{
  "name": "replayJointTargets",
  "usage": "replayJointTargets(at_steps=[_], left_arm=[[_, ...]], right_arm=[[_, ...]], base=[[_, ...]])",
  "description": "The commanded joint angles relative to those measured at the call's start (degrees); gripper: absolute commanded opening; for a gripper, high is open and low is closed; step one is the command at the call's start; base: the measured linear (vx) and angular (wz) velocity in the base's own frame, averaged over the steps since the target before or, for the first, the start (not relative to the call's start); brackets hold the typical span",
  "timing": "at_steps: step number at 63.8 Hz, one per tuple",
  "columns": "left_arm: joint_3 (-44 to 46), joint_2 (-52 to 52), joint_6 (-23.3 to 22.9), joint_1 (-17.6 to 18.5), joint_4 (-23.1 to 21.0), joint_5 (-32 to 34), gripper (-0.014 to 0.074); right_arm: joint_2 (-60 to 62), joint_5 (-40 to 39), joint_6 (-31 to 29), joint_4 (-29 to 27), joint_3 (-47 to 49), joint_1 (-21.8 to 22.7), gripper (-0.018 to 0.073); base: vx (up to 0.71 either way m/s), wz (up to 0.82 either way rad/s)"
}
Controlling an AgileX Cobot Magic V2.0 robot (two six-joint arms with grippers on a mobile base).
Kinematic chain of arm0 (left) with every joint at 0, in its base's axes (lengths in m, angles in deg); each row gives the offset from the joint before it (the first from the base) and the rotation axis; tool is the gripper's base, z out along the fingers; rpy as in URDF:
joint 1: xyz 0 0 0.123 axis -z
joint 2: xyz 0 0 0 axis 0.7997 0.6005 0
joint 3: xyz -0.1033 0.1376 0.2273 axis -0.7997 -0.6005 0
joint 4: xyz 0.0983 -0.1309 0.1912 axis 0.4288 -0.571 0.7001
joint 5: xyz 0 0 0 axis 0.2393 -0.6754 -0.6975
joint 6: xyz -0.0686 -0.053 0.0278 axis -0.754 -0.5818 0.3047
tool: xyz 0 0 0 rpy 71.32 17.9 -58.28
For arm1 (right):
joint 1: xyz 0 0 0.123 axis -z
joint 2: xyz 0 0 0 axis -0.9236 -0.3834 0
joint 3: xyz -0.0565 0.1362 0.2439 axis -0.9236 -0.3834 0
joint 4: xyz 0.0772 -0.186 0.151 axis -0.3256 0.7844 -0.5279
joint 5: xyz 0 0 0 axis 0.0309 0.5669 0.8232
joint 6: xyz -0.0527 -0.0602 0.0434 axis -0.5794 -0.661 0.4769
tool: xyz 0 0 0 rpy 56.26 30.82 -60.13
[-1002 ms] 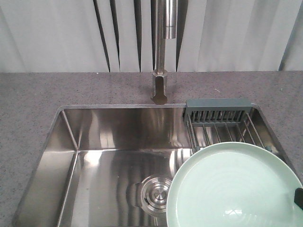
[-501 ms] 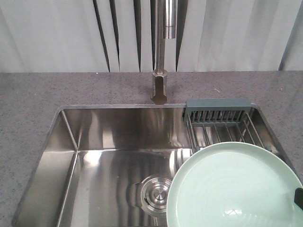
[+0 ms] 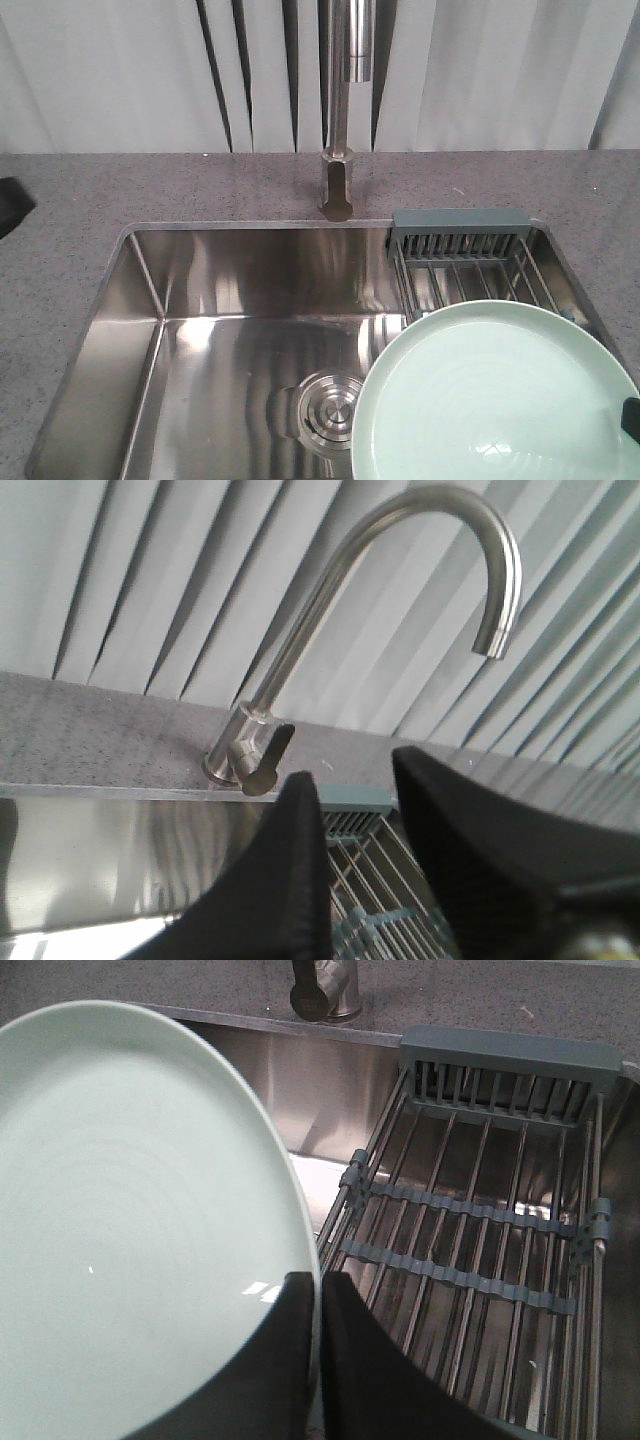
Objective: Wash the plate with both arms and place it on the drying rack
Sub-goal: 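Raise the left gripper over the sink toward the faucet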
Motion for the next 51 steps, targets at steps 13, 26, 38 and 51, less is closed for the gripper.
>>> replayJointTargets(at_steps=[13, 26, 38, 51], left_arm=[[13.9, 25.5, 25.1, 0.4, -25.6, -14.2, 0.0486], [27.2, 44.9, 26.9, 0.5, -26.6, -26.5, 0.0489], [41.3, 60.3, 26.8, 2.7, -26.6, -33.7, 0.0489], [56.0, 72.8, 26.7, 6.8, -26.6, -34.9, 0.0489]], right_arm=[[-0.6, -3.6, -0.4, -1.4, 1.4, 0.3, -0.0004], [-0.6, -3.6, -0.4, -1.4, 1.4, 0.3, -0.0004], [-0.6, -3.6, -0.4, -1.4, 1.4, 0.3, -0.0004], [-0.6, -3.6, -0.4, -1.4, 1.4, 0.3, -0.0004]], base=[[0.00, 0.00], [0.00, 0.00], [0.00, 0.00], [0.00, 0.00]])
